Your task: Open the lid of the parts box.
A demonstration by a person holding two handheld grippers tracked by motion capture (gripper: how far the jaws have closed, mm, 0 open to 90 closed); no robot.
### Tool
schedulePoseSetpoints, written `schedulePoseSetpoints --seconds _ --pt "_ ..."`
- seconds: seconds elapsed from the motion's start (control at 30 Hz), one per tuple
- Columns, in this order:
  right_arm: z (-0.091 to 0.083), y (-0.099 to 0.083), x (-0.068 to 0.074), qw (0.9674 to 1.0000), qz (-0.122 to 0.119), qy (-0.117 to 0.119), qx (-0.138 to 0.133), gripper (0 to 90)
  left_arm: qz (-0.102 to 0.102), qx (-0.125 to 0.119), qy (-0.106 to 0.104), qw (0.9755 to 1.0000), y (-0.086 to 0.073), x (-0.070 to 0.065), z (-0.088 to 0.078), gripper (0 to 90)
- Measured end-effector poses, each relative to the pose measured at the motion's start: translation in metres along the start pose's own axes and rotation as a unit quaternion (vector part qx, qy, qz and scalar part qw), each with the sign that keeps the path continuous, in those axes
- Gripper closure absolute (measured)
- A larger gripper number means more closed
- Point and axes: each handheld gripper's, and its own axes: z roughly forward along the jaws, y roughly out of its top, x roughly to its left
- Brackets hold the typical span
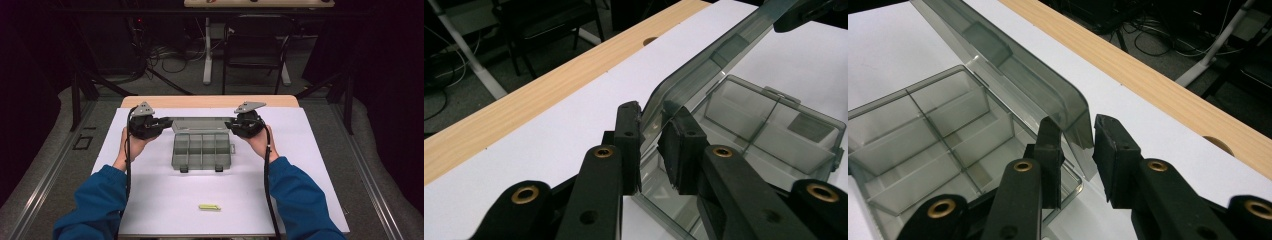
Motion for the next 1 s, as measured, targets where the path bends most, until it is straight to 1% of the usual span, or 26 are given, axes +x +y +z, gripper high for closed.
schedulePoseSetpoints --seconds 0.13,0.17,0.23,0.3,0.33,0.37,0.4,0.43,0.5,0.63,0.7,0.73,0.9,0.93,1.0 --pt "0.005 -0.001 -0.003 1.0 0.007 -0.001 0.003 73.1 -0.005 0.004 0.005 1.0 0.0 0.002 0.004 78.1" --pt "0.007 -0.002 -0.004 1.0 0.009 -0.002 0.004 73.4 -0.007 0.009 0.01 0.9999 -0.001 0.003 0.008 78.1" --pt "0.008 -0.002 -0.004 0.9999 0.01 -0.003 0.004 73.6 -0.009 0.008 0.012 0.9999 -0.002 0.003 0.01 78.0" --pt "0.011 -0.004 -0.005 0.9998 0.016 -0.008 0.005 74.9 -0.014 0.006 0.024 0.9996 -0.004 0.003 0.015 78.1" --pt "0.011 -0.004 -0.005 0.9998 0.016 -0.008 0.005 74.9 -0.014 0.006 0.024 0.9996 -0.004 0.003 0.015 78.2" --pt "0.013 -0.004 -0.006 0.9997 0.02 -0.013 0.006 75.9 -0.015 0.007 0.028 0.9995 -0.004 0.004 0.017 78.2" --pt "0.013 -0.004 -0.006 0.9997 0.02 -0.013 0.006 75.9 -0.017 0.007 0.032 0.9993 -0.005 0.003 0.018 78.2" --pt "0.015 -0.005 -0.006 0.9996 0.021 -0.018 0.006 76.7 -0.021 0.008 0.038 0.999 -0.006 0.004 0.021 78.6" --pt "0.017 -0.006 -0.008 0.9995 0.024 -0.019 0.007 77.4 -0.026 0.009 0.043 0.9987 -0.007 0.004 0.024 79.0" --pt "0.021 -0.009 -0.009 0.9992 0.032 -0.02 0.011 77.8 -0.036 0.01 0.048 0.9982 -0.011 0.006 0.03 79.8" --pt "0.023 -0.01 -0.009 0.9991 0.036 -0.022 0.01 77.8 -0.035 0.012 0.049 0.9981 -0.011 0.006 0.031 80.0" --pt "0.025 -0.011 -0.01 0.999 0.037 -0.024 0.009 77.8 -0.039 0.014 0.05 0.9979 -0.013 0.007 0.034 80.1" --pt "0.027 -0.012 -0.01 0.9988 0.04 -0.026 0.011 77.8 -0.038 0.022 0.053 0.9976 -0.016 0.008 0.039 79.9" --pt "0.028 -0.012 -0.009 0.9986 0.04 -0.031 0.013 77.6 -0.038 0.024 0.057 0.9974 -0.018 0.008 0.042 79.8" --pt "0.03 -0.012 -0.009 0.9985 0.043 -0.034 0.012 77.4 -0.039 0.024 0.057 0.9973 -0.018 0.008 0.043 79.7"
